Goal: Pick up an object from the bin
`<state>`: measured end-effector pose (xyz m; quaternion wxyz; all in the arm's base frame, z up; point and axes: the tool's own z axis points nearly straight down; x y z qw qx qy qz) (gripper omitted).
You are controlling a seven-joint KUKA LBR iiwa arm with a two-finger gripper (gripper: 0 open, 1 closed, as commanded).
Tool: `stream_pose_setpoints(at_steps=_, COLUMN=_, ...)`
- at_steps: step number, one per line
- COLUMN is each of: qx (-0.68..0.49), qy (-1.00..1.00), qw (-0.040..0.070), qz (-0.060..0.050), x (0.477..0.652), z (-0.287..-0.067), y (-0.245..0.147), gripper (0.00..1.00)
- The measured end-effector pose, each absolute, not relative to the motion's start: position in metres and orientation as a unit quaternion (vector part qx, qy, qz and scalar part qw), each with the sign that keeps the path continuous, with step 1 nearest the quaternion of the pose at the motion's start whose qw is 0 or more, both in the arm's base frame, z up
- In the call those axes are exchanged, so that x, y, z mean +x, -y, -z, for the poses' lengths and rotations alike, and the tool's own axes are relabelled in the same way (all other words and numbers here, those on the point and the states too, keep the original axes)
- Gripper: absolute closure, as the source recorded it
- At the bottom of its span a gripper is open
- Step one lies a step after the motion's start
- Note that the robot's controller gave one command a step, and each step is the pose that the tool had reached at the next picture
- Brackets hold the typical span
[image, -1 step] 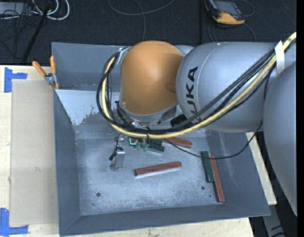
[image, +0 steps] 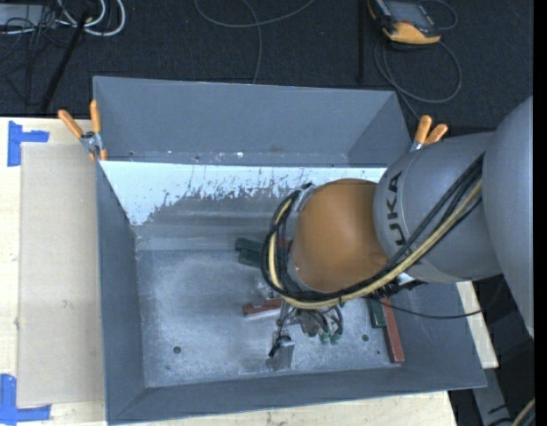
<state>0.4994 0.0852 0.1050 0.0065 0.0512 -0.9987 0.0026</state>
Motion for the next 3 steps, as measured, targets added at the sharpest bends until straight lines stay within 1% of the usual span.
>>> stream_pose_setpoints(at_steps=1, qx=0.108, qy=0.994, qw=-0.001, qz=0.000, x=0.553, z=-0.068, y=-0.049, gripper=0.00)
stream_pose_setpoints(at_steps=2, qx=0.106, qy=0.994, qw=0.000, qz=0.001, x=0.553, z=-0.070, y=-0.051, gripper=1.00)
stream_pose_setpoints(at_steps=3, qx=0.117, qy=0.993, qw=-0.004, qz=0.000, x=0.534, z=-0.197, y=-0.048, gripper=1.00)
